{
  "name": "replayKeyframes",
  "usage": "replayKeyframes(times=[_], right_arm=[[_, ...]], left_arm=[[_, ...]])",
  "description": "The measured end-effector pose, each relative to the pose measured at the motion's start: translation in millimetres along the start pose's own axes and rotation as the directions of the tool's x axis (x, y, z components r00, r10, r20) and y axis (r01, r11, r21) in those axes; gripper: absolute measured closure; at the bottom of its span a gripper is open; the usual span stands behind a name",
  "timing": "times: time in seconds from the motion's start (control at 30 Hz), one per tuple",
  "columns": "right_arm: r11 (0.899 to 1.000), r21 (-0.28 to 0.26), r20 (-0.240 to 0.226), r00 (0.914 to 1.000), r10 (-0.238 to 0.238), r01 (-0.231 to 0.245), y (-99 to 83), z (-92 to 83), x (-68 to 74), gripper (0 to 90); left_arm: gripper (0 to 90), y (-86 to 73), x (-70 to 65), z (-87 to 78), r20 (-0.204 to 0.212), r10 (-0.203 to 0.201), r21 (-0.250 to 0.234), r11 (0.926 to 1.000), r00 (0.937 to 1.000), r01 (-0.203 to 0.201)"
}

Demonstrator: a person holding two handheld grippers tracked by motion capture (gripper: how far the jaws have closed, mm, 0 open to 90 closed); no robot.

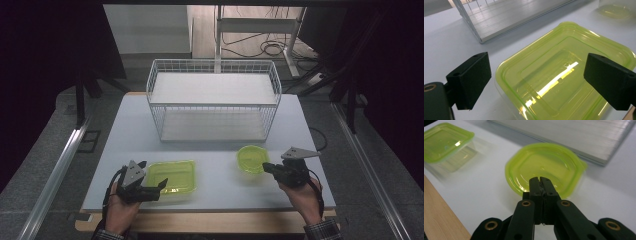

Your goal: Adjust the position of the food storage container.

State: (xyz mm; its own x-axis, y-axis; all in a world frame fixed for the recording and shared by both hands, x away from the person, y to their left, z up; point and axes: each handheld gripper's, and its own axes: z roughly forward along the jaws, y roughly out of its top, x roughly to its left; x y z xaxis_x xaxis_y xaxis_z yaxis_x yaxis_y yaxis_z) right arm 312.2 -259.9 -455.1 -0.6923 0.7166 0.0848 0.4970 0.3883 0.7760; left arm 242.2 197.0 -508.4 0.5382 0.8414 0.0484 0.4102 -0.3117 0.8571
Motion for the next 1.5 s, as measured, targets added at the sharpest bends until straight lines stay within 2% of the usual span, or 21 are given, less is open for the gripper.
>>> replayKeyframes(times=[0.13, 0.37, 0.47, 0.57, 0.8, 0.87, 1.03, 1.1, 1.13, 1.17, 1.2, 1.5], right_arm=[[1.0, -0.001, -0.028, 0.9995, -0.013, 0.013, 14.9, 13.4, 7.5, 89.2], [1.0, 0.006, -0.065, 0.9978, -0.013, 0.013, 27.1, 34.9, 11.5, 89.2], [1.0, 0.015, -0.095, 0.9954, -0.015, 0.017, 33.4, 48.5, 14.5, 89.3], [0.999, 0.022, -0.101, 0.9946, -0.023, 0.026, 36.4, 55.0, 17.9, 89.3], [0.994, 0.068, -0.104, 0.9913, -0.081, 0.088, 38.8, 82.2, 29.8, 89.2], [0.993, 0.074, -0.103, 0.9912, -0.084, 0.092, 39.3, 86.7, 31.4, 89.2], [0.99, 0.093, -0.092, 0.9906, -0.101, 0.109, 40.8, 93.8, 32.4, 89.3], [0.99, 0.094, -0.093, 0.9912, -0.094, 0.103, 40.4, 95.3, 31.9, 89.3], [0.988, 0.097, -0.071, 0.9913, -0.11, 0.117, 40.0, 95.0, 31.2, 89.3], [0.988, 0.097, -0.071, 0.9913, -0.11, 0.117, 40.0, 95.0, 31.2, 89.3], [0.99, 0.093, -0.053, 0.993, -0.106, 0.11, 39.1, 93.4, 28.0, 89.3], [0.993, 0.092, -0.001, 0.9973, -0.074, 0.073, 30.4, 79.9, 10.9, 89.2]], left_arm=[[6.9, 0.3, -0.1, 0.8, -0.002, -0.002, 0.007, 1.0, 1.0, 0.002], [6.9, -0.5, -0.2, 2.8, -0.003, -0.001, 0.031, 0.9995, 1.0, 0.001], [6.8, -0.9, -0.5, 3.9, -0.011, 0.008, 0.036, 0.9993, 0.9999, -0.007], [6.7, -0.9, 0.0, 3.5, -0.01, 0.008, 0.034, 0.9994, 0.9999, -0.008], [6.6, -1.7, -0.1, 2.5, -0.014, 0.007, 0.033, 0.9994, 0.9999, -0.007], [6.6, -1.8, -0.1, 2.6, -0.015, 0.008, 0.032, 0.9995, 0.9999, -0.007], [6.5, -1.6, -0.6, 2.6, -0.017, 0.014, 0.032, 0.9994, 0.9998, -0.014], [6.4, -1.6, -0.5, 2.5, -0.018, 0.015, 0.031, 0.9994, 0.9997, -0.014], [6.4, -1.6, -0.4, 2.4, -0.018, 0.014, 0.03, 0.9994, 0.9997, -0.014], [6.4, -1.6, -0.3, 2.3, -0.019, 0.014, 0.03, 0.9995, 0.9997, -0.013], [6.4, -1.6, -0.2, 2.2, -0.019, 0.013, 0.029, 0.9995, 0.9997, -0.013], [6.5, -2.1, 0.4, 1.1, -0.029, 0.021, 0.03, 0.9993, 0.9994, -0.02]])
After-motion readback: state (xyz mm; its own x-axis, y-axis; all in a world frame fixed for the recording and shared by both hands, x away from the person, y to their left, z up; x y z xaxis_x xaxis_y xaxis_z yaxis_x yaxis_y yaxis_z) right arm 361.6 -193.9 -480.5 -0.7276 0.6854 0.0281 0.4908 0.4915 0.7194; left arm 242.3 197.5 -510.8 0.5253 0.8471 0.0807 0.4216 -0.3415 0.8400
